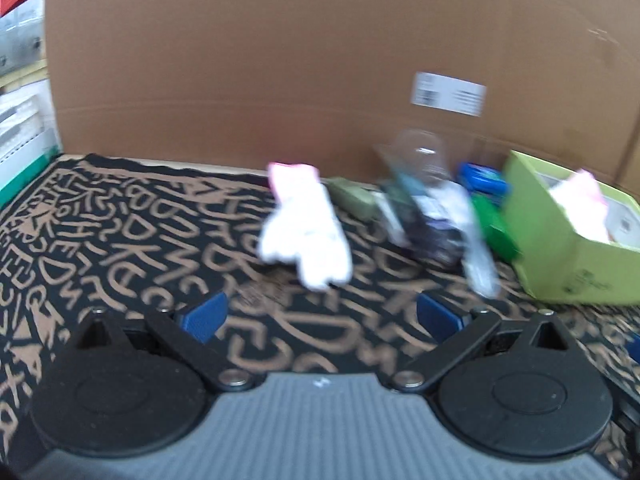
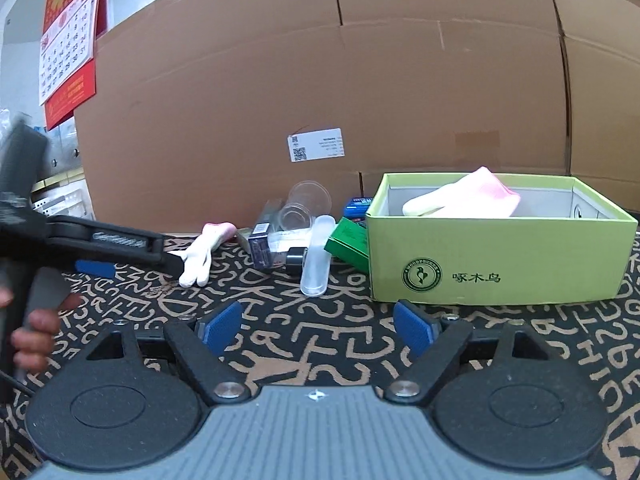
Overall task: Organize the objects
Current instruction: 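Grasp the second white glove with the left gripper while the right grasps the metal file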
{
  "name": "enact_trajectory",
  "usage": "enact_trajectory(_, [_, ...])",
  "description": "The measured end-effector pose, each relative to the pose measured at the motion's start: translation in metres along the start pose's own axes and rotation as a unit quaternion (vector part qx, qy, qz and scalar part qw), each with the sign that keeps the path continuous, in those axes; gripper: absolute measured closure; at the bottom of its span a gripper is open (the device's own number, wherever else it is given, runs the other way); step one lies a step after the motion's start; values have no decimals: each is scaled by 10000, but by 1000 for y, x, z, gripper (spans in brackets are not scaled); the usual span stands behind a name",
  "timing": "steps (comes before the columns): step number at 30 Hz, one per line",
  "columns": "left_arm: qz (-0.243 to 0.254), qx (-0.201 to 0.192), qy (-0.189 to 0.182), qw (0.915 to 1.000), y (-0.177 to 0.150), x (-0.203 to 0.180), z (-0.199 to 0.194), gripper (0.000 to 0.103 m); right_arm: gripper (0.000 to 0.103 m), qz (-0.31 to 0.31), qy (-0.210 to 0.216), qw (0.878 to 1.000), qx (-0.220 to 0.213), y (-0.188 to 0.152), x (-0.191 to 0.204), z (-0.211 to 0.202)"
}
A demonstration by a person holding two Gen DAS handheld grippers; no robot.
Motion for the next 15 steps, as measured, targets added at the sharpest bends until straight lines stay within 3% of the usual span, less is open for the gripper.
enact_trajectory(6, [-172,184,221,9994,23,16,54,1,18,-58,-129,9998,129,-1,1,2])
enact_trajectory(10, [-66,382,151,9991,33,18,82,14,31,-187,-142,9993,285,-2,4,9])
enact_trajectory(11, [41,419,143,9990,35,16,88,20,35,-212,-110,9992,332,-2,5,11])
enact_trajectory(13, [259,569,91,9980,35,12,95,69,40,-316,-10,9988,381,2,11,17])
enact_trajectory(14, [326,581,-18,9978,33,11,95,71,41,-411,42,9984,378,4,15,20])
enact_trajectory(15, [412,541,-49,9977,31,10,91,85,43,-505,84,9980,370,6,18,24])
Point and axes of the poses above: each gripper's, at about its wrist camera, not at the fingertips, and z roughly the way its jaws point, x to its left, y to its top, the point moved 1 cm from there along z, roughly the way its jaws point, and after that the axes turned 1 degree about x, right-handed, at the moved point
